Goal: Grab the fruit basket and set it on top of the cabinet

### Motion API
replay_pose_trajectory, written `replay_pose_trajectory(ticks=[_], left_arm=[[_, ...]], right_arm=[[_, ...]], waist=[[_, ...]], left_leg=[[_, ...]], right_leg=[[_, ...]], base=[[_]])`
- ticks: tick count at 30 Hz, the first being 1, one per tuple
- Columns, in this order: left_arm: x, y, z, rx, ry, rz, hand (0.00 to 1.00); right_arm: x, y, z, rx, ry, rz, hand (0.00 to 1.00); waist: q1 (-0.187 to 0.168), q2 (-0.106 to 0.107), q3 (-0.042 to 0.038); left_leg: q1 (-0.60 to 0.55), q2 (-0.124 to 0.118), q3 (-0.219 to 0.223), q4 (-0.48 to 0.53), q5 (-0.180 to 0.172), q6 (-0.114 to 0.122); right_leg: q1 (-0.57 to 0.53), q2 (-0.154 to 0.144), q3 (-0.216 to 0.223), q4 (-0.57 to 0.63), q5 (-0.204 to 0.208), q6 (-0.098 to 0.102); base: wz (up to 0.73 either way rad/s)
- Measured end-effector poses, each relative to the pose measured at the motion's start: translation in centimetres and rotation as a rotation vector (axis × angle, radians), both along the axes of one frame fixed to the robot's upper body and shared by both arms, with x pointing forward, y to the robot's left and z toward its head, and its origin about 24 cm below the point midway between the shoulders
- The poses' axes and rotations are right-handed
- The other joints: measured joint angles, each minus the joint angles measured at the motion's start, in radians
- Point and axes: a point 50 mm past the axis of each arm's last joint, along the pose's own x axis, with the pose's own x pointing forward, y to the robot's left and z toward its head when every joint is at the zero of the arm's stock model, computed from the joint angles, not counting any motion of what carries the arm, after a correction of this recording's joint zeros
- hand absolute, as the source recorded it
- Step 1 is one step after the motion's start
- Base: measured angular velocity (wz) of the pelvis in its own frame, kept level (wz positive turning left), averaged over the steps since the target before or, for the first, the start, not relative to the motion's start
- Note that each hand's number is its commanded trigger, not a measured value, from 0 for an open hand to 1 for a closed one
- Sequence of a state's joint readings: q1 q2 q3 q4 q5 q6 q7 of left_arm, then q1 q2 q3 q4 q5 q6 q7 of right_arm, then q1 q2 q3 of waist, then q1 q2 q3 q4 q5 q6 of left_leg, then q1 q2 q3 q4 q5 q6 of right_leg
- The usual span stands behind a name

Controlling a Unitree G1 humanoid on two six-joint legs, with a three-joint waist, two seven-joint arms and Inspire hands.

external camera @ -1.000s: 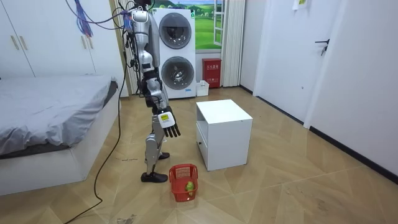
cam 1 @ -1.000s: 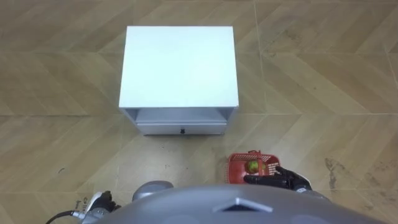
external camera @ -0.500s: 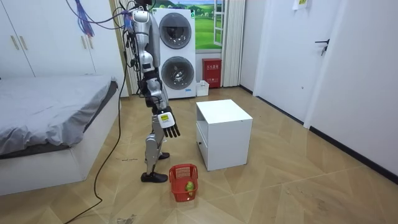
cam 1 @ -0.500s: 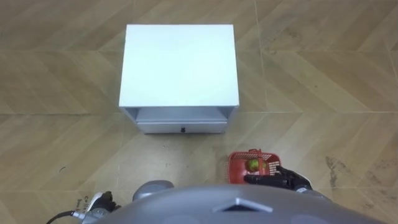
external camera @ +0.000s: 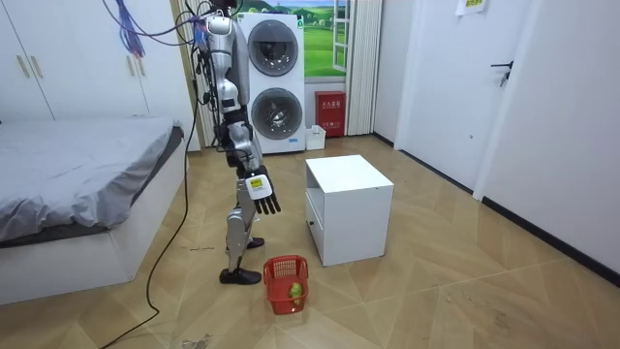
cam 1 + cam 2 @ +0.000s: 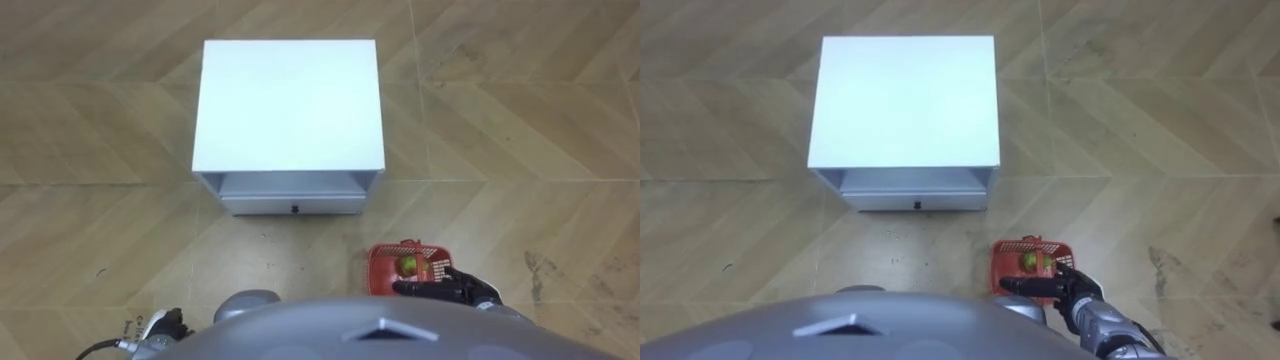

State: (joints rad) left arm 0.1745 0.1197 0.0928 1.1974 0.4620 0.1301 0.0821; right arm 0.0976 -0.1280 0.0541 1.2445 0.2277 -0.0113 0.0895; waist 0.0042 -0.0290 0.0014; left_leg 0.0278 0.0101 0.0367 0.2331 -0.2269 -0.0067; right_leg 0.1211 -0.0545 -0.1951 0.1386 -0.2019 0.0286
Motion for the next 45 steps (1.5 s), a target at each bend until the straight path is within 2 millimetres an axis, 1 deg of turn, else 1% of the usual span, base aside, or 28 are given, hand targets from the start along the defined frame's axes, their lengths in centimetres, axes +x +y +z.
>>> replay_pose_trajectory(ticks=[8, 10, 14, 15, 16, 17, 18, 19, 20, 21, 22, 23, 24, 26, 28, 29, 30, 31, 32, 33, 34, 35, 36, 37, 39, 40, 42, 45], left_arm=[[0.1, -0.1, 0.0, -0.017, 0.003, 0.0, 0.0], [1.2, -0.1, 0.0, -0.033, -0.023, -0.009, 0.0], [2.3, 0.2, 0.1, -0.055, -0.062, -0.021, 0.0], [2.8, 0.6, 0.2, -0.057, -0.076, -0.008, 0.0], [3.2, 1.2, 0.4, -0.056, -0.085, 0.023, 0.0], [3.2, 1.6, 0.4, -0.052, -0.087, 0.031, 0.0], [3.3, 2.3, 0.6, -0.04, -0.098, 0.047, 0.0], [3.5, 2.9, 0.8, -0.028, -0.109, 0.064, 0.0], [3.6, 3.2, 0.9, -0.024, -0.114, 0.07, 0.0], [3.4, 3.4, 1.0, -0.017, -0.115, 0.076, 0.0], [3.2, 3.5, 1.0, -0.017, -0.118, 0.089, 0.0], [3.0, 3.8, 1.1, -0.015, -0.124, 0.119, 0.0], [3.1, 3.9, 1.1, -0.014, -0.137, 0.147, 0.0], [3.2, 4.1, 1.2, -0.012, -0.146, 0.177, 0.0], [4.4, 4.8, 1.6, 0.015, -0.185, 0.197, 0.0], [4.8, 5.0, 1.7, 0.025, -0.198, 0.197, 0.0], [6.1, 5.3, 2.0, 0.048, -0.233, 0.198, 0.0], [7.4, 5.5, 2.3, 0.066, -0.274, 0.214, 0.0], [8.1, 5.4, 2.4, 0.069, -0.292, 0.217, 0.0], [8.9, 5.2, 2.6, 0.063, -0.319, 0.231, 0.0], [9.7, 4.9, 2.7, 0.06, -0.337, 0.232, 0.0], [9.9, 4.8, 2.7, 0.06, -0.338, 0.229, 0.0], [9.8, 4.8, 2.6, 0.058, -0.327, 0.234, 0.0], [9.7, 4.8, 2.6, 0.059, -0.324, 0.239, 0.0], [9.4, 4.5, 2.4, 0.071, -0.325, 0.239, 0.0], [9.2, 4.5, 2.4, 0.075, -0.324, 0.236, 0.0], [8.3, 4.4, 2.2, 0.093, -0.313, 0.223, 0.0], [7.2, 4.9, 2.1, 0.132, -0.301, 0.235, 0.0]], right_arm=[[0.0, -0.1, 0.0, 0.003, 0.005, -0.012, 0.0], [0.7, -0.4, 0.1, 0.001, -0.008, -0.014, 0.0], [2.2, -1.2, 0.5, -0.04, -0.037, 0.016, 0.0], [3.0, -1.3, 0.7, -0.051, -0.055, 0.026, 0.0], [3.5, -1.3, 0.8, -0.055, -0.066, 0.027, 0.0], [3.7, -1.3, 0.8, -0.055, -0.069, 0.031, 0.0], [4.6, -1.3, 1.1, -0.061, -0.093, 0.051, 0.0], [5.2, -1.3, 1.2, -0.068, -0.113, 0.062, 0.0], [5.1, -1.4, 1.2, -0.07, -0.114, 0.05, 0.0], [4.7, -1.7, 1.2, -0.075, -0.107, 0.009, 0.0], [4.7, -1.9, 1.2, -0.081, -0.106, -0.004, 0.0], [5.1, -2.0, 1.4, -0.104, -0.114, -0.017, 0.0], [6.1, -2.3, 1.7, -0.123, -0.138, -0.02, 0.0], [8.9, -2.3, 2.5, -0.139, -0.213, -0.035, 0.0], [12.5, -2.2, 3.8, -0.135, -0.321, -0.078, 0.0], [13.2, -2.2, 4.1, -0.136, -0.341, -0.088, 0.0], [14.3, -2.1, 4.6, -0.144, -0.373, -0.097, 0.0], [15.2, -2.2, 5.2, -0.152, -0.407, -0.105, 0.0], [15.5, -2.3, 5.4, -0.155, -0.416, -0.108, 0.0], [15.8, -2.5, 5.6, -0.163, -0.419, -0.108, 0.0], [15.4, -2.8, 5.4, -0.179, -0.404, -0.116, 0.0], [15.1, -3.0, 5.3, -0.187, -0.394, -0.121, 0.0], [14.7, -3.4, 5.2, -0.205, -0.374, -0.13, 0.0], [14.5, -3.6, 5.2, -0.213, -0.369, -0.134, 0.0], [14.0, -4.6, 5.3, -0.244, -0.357, -0.143, 0.0], [13.8, -4.9, 5.3, -0.252, -0.354, -0.144, 0.0], [14.0, -5.5, 5.6, -0.271, -0.362, -0.15, 0.0], [14.2, -5.6, 5.8, -0.272, -0.378, -0.15, 0.0]], waist=[[-0.002, 0.002, 0.0003], [0.0, 0.005, 0.0034], [0.006, 0.012, 0.0109], [0.004, 0.021, 0.0078], [0.002, 0.014, 0.0125], [0.005, 0.01, 0.0121], [0.009, 0.011, 0.008], [0.009, 0.009, 0.0068], [0.007, 0.006, 0.0083], [0.007, 0.004, 0.0087], [0.008, -0.001, 0.0067], [0.026, -0.017, -0.0003], [0.038, -0.024, -0.003], [0.039, -0.027, -0.0025], [0.034, -0.031, 0.0003], [0.034, -0.033, 0.0022], [0.032, -0.041, 0.0076], [0.032, -0.042, 0.0203], [0.034, -0.042, 0.026], [0.037, -0.044, 0.0293], [0.03, -0.048, 0.0323], [0.031, -0.048, 0.0348], [0.032, -0.051, 0.0395], [0.03, -0.054, 0.0406], [0.025, -0.067, 0.0388], [0.025, -0.072, 0.0377], [0.022, -0.087, 0.0364], [0.008, -0.104, 0.0403]], left_leg=[[-0.016, 0.0, 0.003, 0.018, -0.005, 0.004], [-0.066, 0.003, 0.007, 0.084, -0.034, 0.009], [-0.173, 0.013, 0.033, 0.208, -0.067, 0.028], [-0.214, 0.013, 0.046, 0.239, -0.067, 0.03], [-0.246, 0.013, 0.057, 0.254, -0.07, 0.043], [-0.256, 0.013, 0.067, 0.249, -0.071, 0.047], [-0.293, 0.016, 0.076, 0.252, -0.072, 0.06], [-0.334, 0.034, 0.1, 0.272, -0.074, 0.079], [-0.348, 0.032, 0.104, 0.287, -0.078, 0.086], [-0.357, 0.025, 0.127, 0.31, -0.086, 0.099], [-0.361, 0.021, 0.135, 0.324, -0.091, 0.107], [-0.385, 0.01, 0.158, 0.351, -0.1, 0.118], [-0.428, 0.009, 0.167, 0.399, -0.113, 0.128], [-0.523, 0.009, 0.163, 0.468, -0.118, 0.135], [-0.668, 0.011, 0.158, 0.566, -0.117, 0.141], [-0.708, 0.011, 0.155, 0.599, -0.119, 0.143], [-0.79, 0.007, 0.146, 0.679, -0.124, 0.145], [-0.876, -0.011, 0.105, 0.778, -0.132, 0.134], [-0.917, -0.02, 0.084, 0.831, -0.136, 0.128], [-0.987, -0.039, 0.051, 0.919, -0.149, 0.109], [-1.046, -0.062, 0.022, 0.998, -0.169, 0.099], [-1.071, -0.072, 0.014, 1.036, -0.183, 0.096], [-1.126, -0.078, 0.013, 1.132, -0.216, 0.096], [-1.153, -0.078, 0.017, 1.176, -0.234, 0.099], [-1.244, -0.094, 0.037, 1.328, -0.284, 0.111], [-1.26, -0.097, 0.047, 1.358, -0.294, 0.12], [-1.297, -0.122, 0.086, 1.455, -0.328, 0.141], [-1.316, -0.155, 0.111, 1.541, -0.357, 0.15]], right_leg=[[-0.008, -0.006, -0.002, 0.023, -0.008, 0.002], [-0.062, -0.013, -0.005, 0.094, -0.034, 0.003], [-0.175, -0.02, 0.014, 0.2, -0.046, 0.008], [-0.218, -0.025, 0.031, 0.233, -0.044, 0.009], [-0.251, -0.028, 0.038, 0.245, -0.035, 0.016], [-0.265, -0.029, 0.047, 0.244, -0.032, 0.021], [-0.296, -0.031, 0.057, 0.241, -0.024, 0.033], [-0.343, -0.045, 0.05, 0.31, -0.03, 0.033], [-0.366, -0.064, 0.039, 0.403, -0.05, 0.029], [-0.371, -0.103, 0.025, 0.58, -0.069, 0.031], [-0.362, -0.118, 0.03, 0.664, -0.068, 0.031], [-0.348, -0.14, 0.064, 0.797, -0.065, 0.033], [-0.333, -0.15, 0.086, 0.881, -0.049, 0.027], [-0.292, -0.158, 0.094, 0.904, -0.008, 0.021], [-0.26, -0.177, 0.098, 0.861, 0.002, 0.029], [-0.249, -0.181, 0.101, 0.838, 0.002, 0.03], [-0.236, -0.201, 0.108, 0.803, -0.01, 0.036], [-0.242, -0.202, 0.127, 0.82, -0.131, 0.074], [-0.255, -0.2, 0.134, 0.85, -0.197, 0.073], [-0.299, -0.203, 0.149, 0.953, -0.292, 0.07], [-0.349, -0.205, 0.166, 1.08, -0.346, 0.06], [-0.374, -0.206, 0.177, 1.152, -0.362, 0.057], [-0.425, -0.208, 0.203, 1.301, -0.379, 0.053], [-0.449, -0.209, 0.214, 1.367, -0.384, 0.052], [-0.51, -0.235, 0.238, 1.577, -0.399, 0.07], [-0.514, -0.242, 0.246, 1.617, -0.402, 0.073], [-0.518, -0.277, 0.27, 1.747, -0.403, 0.073], [-0.483, -0.298, 0.275, 1.843, -0.404, 0.072]], base=[[0.01], [0.02], [-0.13], [-0.28], [-0.24], [-0.25], [-0.2], [-0.05], [0.35], [0.51], [0.52], [0.17], [0.06], [0.02], [0.1], [0.14], [0.15], [0.14], [0.09], [0.17], [0.2], [0.24], [0.12], [0.12], [0.24], [0.34], [0.33], [0.31]])
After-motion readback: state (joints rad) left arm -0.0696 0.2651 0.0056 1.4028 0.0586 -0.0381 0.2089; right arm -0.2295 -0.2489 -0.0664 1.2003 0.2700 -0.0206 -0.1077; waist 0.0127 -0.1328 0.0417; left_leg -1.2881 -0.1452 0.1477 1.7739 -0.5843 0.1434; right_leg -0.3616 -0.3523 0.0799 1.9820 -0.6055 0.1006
